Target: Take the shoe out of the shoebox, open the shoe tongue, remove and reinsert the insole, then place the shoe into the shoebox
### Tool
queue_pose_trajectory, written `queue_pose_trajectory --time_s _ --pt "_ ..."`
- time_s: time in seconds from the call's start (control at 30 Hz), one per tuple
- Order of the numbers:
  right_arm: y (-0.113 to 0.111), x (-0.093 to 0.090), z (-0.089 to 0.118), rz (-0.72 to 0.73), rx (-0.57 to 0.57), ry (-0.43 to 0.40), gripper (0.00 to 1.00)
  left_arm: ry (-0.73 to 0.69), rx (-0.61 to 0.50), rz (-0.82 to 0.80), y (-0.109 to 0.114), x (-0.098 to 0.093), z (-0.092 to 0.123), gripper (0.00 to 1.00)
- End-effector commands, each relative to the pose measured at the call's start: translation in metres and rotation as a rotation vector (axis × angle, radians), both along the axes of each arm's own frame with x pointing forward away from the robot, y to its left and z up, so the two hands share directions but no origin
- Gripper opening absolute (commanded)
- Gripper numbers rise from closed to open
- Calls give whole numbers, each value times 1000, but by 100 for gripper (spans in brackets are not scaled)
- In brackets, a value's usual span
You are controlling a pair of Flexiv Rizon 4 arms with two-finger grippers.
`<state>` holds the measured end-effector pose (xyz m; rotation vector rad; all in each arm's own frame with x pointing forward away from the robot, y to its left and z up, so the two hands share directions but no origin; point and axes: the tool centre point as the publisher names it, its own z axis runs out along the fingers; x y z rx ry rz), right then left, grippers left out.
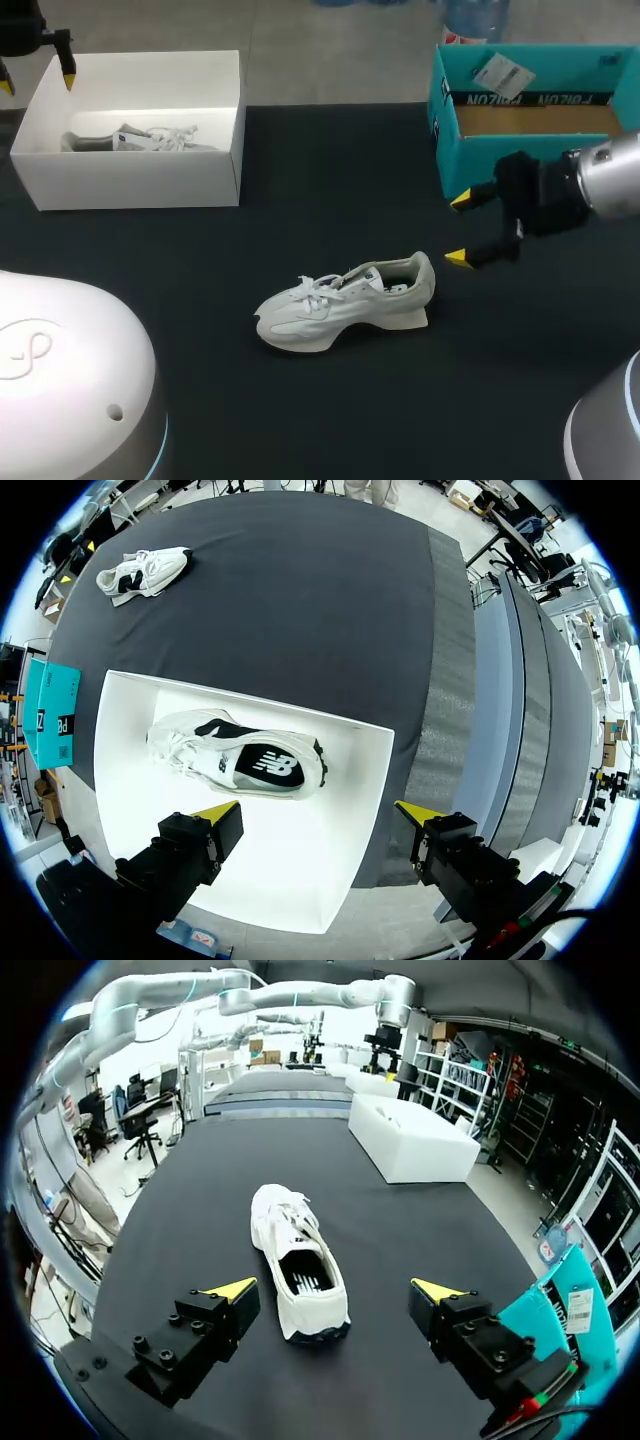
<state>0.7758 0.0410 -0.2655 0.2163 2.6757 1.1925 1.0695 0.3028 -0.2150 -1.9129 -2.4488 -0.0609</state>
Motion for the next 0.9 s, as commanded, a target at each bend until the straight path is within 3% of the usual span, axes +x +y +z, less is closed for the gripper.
queue_pose_trajectory --time_s 0.03,0.33,0.9 --pt "-7 3 -16 56 360 -79 100 0 4 0 0 0 1 100" --pt "-16 -3 -36 52 422 -77 100 0 4 0 0 0 1 100" --pt "-40 -21 -63 111 341 -32 100 0 4 0 0 0 1 100"
